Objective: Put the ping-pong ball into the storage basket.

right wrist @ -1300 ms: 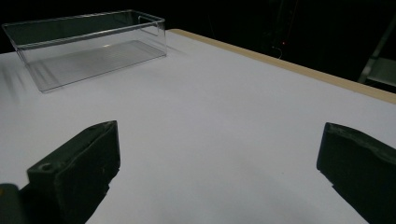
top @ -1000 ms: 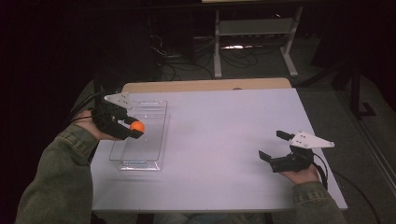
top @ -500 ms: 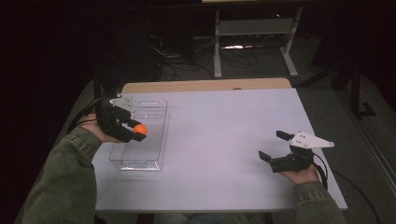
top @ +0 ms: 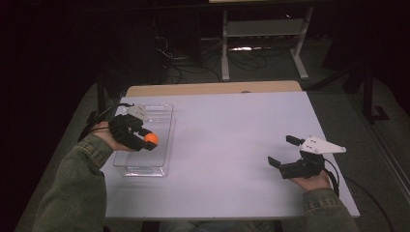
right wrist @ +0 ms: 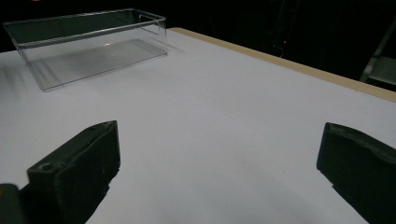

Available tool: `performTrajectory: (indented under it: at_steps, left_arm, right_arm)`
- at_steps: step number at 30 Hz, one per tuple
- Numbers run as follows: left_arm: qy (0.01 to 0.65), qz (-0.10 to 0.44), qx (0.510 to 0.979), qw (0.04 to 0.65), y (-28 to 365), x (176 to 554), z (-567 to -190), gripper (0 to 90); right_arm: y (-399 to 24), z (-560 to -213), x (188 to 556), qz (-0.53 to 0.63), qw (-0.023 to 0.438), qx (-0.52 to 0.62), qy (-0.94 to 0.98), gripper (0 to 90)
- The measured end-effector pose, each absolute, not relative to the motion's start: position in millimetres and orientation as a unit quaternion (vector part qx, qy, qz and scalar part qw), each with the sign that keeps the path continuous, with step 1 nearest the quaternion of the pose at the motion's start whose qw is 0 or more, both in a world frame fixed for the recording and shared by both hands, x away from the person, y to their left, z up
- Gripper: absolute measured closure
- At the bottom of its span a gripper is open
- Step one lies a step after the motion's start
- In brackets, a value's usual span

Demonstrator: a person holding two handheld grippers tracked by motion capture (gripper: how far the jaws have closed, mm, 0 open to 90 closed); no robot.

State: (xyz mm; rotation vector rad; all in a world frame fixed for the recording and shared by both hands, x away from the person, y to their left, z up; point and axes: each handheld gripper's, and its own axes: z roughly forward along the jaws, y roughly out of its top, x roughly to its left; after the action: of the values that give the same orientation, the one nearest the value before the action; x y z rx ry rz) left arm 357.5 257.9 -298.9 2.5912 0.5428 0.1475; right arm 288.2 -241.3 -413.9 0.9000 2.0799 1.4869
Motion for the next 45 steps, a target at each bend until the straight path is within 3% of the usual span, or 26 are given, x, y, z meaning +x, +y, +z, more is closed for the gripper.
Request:
performTrajectory:
  at_steps: [45]
  left_arm:
    - [0.218,0.016,0.949,0.226,259.8,366.7,-360.5,50.2]
  right_arm:
    - [-240.3,-415.1,288.5,0.533,0.210,0.322,0.753,0.0]
